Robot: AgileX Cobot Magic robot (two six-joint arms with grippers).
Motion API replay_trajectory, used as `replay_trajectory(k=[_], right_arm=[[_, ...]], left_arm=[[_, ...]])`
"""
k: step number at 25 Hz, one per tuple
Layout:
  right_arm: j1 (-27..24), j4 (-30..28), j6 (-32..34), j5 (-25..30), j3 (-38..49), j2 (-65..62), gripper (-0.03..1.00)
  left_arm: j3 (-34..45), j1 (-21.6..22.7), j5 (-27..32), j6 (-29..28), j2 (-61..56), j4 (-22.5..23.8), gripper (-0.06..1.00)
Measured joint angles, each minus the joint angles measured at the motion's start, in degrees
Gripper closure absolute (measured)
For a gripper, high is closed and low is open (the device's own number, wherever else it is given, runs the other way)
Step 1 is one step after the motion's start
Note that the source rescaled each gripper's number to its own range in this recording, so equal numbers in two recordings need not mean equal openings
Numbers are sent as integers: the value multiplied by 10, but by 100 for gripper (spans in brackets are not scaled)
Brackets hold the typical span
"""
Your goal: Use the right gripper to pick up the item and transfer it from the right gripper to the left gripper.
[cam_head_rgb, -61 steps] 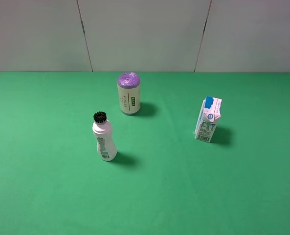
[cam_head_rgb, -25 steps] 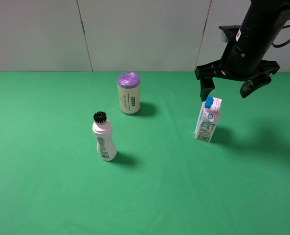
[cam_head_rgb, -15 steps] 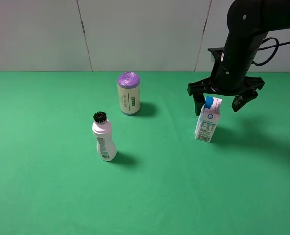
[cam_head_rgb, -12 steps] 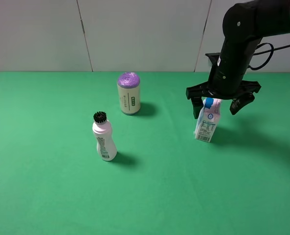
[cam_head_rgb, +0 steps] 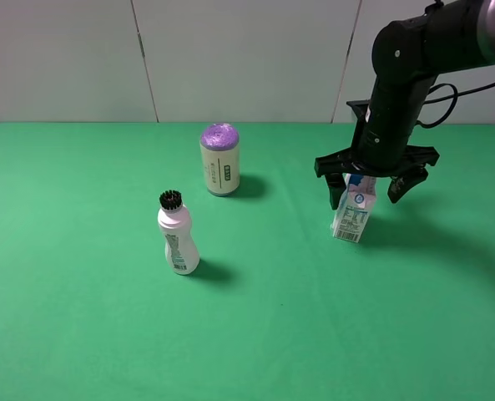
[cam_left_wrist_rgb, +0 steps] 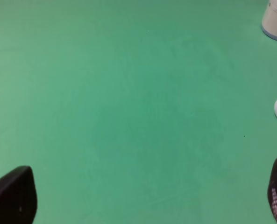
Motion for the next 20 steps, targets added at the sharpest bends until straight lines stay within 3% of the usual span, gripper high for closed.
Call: replay_trajectory(k=[2, 6, 20], right_arm=[[0, 1, 1, -1, 0, 0, 39], [1, 4, 6, -12, 0, 0, 97], [2, 3, 9, -15, -2, 0, 95]], left_arm=[[0, 0, 0, 0, 0, 0, -3], [0, 0, 0, 0, 0, 0, -3], [0, 0, 0, 0, 0, 0, -3]])
